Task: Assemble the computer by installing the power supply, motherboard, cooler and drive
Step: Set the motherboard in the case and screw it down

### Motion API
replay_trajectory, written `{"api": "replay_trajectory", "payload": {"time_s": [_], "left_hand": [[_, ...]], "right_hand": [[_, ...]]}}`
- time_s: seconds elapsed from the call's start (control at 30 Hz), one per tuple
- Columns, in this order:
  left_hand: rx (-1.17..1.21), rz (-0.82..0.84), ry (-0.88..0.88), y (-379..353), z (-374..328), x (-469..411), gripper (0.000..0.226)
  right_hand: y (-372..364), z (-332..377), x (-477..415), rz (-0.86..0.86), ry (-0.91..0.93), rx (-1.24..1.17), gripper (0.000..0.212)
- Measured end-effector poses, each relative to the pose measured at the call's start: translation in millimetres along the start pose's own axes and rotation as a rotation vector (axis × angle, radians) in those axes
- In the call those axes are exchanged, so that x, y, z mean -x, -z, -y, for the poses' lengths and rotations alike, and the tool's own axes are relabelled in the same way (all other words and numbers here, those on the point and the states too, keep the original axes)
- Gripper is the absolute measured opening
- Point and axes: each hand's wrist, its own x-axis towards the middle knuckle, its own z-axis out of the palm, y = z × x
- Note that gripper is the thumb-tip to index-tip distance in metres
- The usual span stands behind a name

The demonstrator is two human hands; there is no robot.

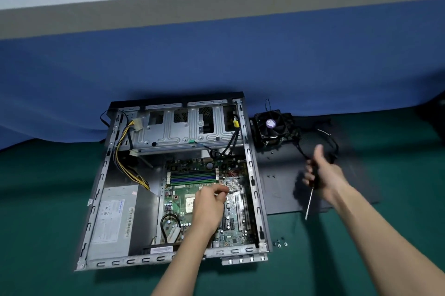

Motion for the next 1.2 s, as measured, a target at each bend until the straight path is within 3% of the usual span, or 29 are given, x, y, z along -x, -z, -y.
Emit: {"api": "replay_trajectory", "payload": {"time_s": [0.13,0.3,0.47,0.57,0.63,0.73,0.9,0.97,1.07,1.13,1.2], "left_hand": [[0.007,0.0,0.016,-2.2,-1.1,0.0,0.023],[0.01,0.009,0.037,-4.5,-0.8,-1.8,0.022],[0.009,0.008,0.047,-4.8,1.0,-3.3,0.022],[0.038,0.008,0.058,-2.6,-0.8,-2.5,0.021],[0.056,-0.005,0.042,1.1,-3.4,-0.7,0.018],[0.201,-0.043,-0.04,10.3,-13.8,5.1,0.013],[0.514,0.176,-0.196,21.7,-58.9,18.6,0.033],[0.449,0.214,-0.268,24.2,-73.7,22.8,0.044],[0.056,0.01,-0.475,32.9,-79.5,29.3,0.033],[0.202,0.032,-0.46,45.3,-77.8,30.8,0.009],[0.399,0.147,-0.372,56.2,-69.4,29.9,0.01]], "right_hand": [[-13.6,-29.5,-12.5,0.02,0.079,0.546,0.014],[-30.1,-48.8,-27.7,0.01,0.289,1.074,0.052],[-38.3,-58.6,-37.5,0.042,0.406,1.216,0.033],[-38.3,-61.2,-42.0,0.041,0.437,1.24,0.032],[-35.8,-56.5,-40.2,0.016,0.44,1.179,0.032],[-36.4,-30.2,-22.5,0.007,0.498,0.854,0.019],[-71.3,30.9,62.1,0.359,0.555,0.18,0.012],[-94.1,39.6,95.3,0.482,0.549,0.076,0.01],[-123.5,33.1,124.1,0.536,0.483,0.024,0.013],[-137.3,24.2,130.8,0.517,0.427,0.005,0.015],[-147.1,12.6,131.7,0.502,0.334,-0.033,0.014]]}}
